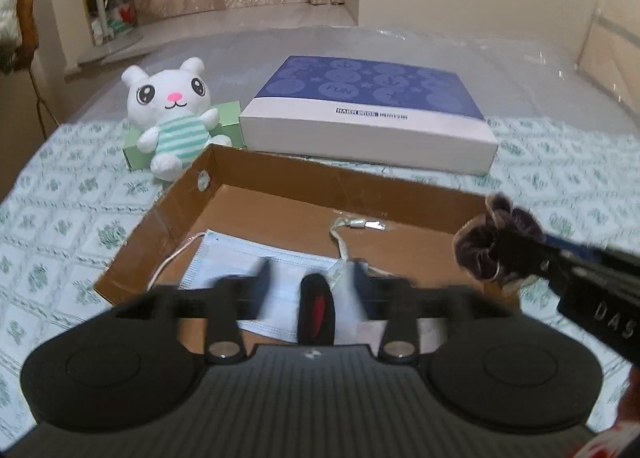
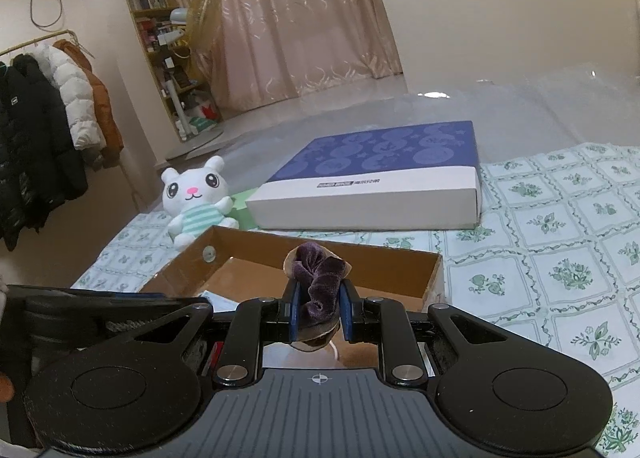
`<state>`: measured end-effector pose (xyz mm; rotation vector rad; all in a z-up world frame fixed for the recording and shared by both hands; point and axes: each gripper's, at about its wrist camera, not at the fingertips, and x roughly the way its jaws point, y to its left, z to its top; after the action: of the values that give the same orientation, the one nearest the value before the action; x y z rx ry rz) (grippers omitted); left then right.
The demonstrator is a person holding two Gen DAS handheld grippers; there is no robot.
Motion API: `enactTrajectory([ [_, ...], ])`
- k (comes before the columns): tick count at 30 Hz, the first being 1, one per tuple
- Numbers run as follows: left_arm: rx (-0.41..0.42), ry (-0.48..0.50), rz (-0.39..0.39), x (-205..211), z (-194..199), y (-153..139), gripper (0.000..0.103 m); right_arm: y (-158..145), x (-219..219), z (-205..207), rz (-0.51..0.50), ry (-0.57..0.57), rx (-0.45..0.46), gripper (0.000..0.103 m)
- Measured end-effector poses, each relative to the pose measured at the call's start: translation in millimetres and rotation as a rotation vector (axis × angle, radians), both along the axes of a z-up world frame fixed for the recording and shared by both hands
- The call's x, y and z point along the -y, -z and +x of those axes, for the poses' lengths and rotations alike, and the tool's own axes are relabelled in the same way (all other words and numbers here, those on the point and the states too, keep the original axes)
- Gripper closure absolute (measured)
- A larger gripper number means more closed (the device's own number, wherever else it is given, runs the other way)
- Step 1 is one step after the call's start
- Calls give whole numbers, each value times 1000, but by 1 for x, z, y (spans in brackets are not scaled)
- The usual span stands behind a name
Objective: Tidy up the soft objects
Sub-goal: 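Carry the pad and scrunchie to the cardboard box and open both tools, then move both tools back toward the remaining pile of cloths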
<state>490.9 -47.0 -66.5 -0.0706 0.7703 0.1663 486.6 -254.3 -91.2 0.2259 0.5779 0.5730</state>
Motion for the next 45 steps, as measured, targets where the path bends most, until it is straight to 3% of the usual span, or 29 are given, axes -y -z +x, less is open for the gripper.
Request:
enactTrajectory([
  [8,5,-9,-30,-9,-1,-3,51,2,-3,5,9,9,-9,81],
  [9,6,-9,-34,-9,-2,-3,51,2,-4,6,21,14,-12,70],
  [10,5,-10,-36,-10,-2,-3,51,1,-4,7,34,36,-16,49],
  [12,3,-10,-42,-10,-3,-4,51,-3,-3,6,63,66,13,30],
  [19,1,6,-74,-16,-15,-8,51,-16,7,-5,63,81,25,30],
  [26,38,69,-120,-17,-46,-30,51,-25,34,-47,104,134,4,30],
  [37,104,284,-122,-9,-137,-69,46,-49,80,-145,157,223,-10,30],
  [45,110,261,-176,-36,-214,-72,46,-61,87,-210,176,210,-9,30],
])
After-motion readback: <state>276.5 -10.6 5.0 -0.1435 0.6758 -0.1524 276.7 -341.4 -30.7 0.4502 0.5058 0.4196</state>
